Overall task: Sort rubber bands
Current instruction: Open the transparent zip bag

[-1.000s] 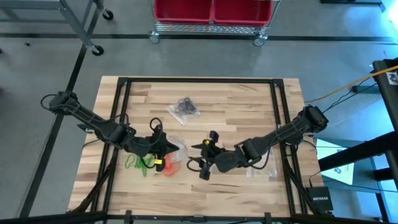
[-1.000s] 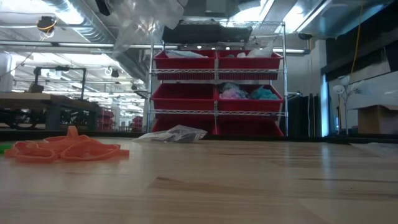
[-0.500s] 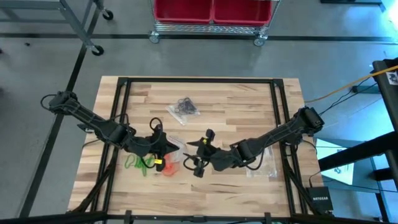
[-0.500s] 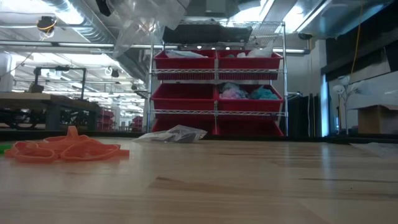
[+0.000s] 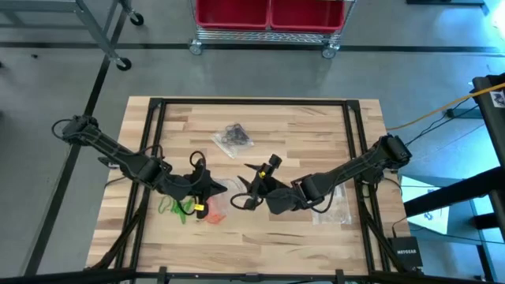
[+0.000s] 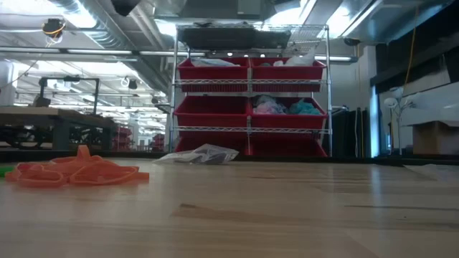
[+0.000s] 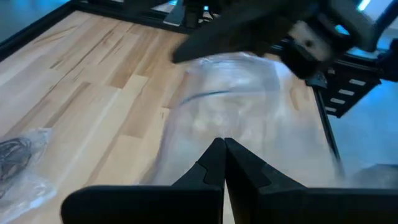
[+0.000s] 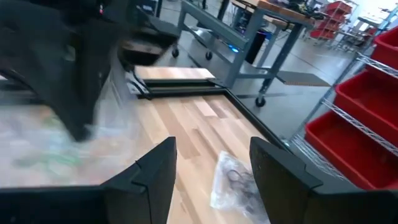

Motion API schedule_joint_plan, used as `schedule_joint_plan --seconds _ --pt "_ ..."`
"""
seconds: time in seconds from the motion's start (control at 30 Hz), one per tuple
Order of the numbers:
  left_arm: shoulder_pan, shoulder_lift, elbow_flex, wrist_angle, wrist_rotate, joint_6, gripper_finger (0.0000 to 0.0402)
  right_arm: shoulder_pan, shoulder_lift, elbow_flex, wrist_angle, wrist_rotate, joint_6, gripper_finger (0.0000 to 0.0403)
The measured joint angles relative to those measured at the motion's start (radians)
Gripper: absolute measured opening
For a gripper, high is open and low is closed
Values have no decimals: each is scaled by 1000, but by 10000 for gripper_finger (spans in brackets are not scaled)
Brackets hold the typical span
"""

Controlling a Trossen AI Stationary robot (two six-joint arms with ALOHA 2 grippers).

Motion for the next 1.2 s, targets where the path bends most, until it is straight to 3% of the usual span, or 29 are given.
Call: schedule_joint_plan --seconds 0.23,0.3,0.5,0.57,0.67,0.87,1.2 --pt "-8 0 0 -1 1 9 0 -2 -38 0 -80 2 -1 195" --pt "-8 0 0 -1 1 9 0 -1 -56 0 -67 -41 -1 195" --pt "-2 0 0 0 -9 7 0 0 -77 0 24 -415 25 195" --pt "1 0 0 0 -10 7 0 0 -68 0 53 -488 26 195" --pt "1 0 0 1 -11 7 0 0 -53 1 57 -481 27 195" --pt "-1 0 0 1 -10 11 0 -1 -36 0 60 -304 15 195" --pt "1 0 0 7 -11 30 0 -1 -25 0 52 -373 -3 195"
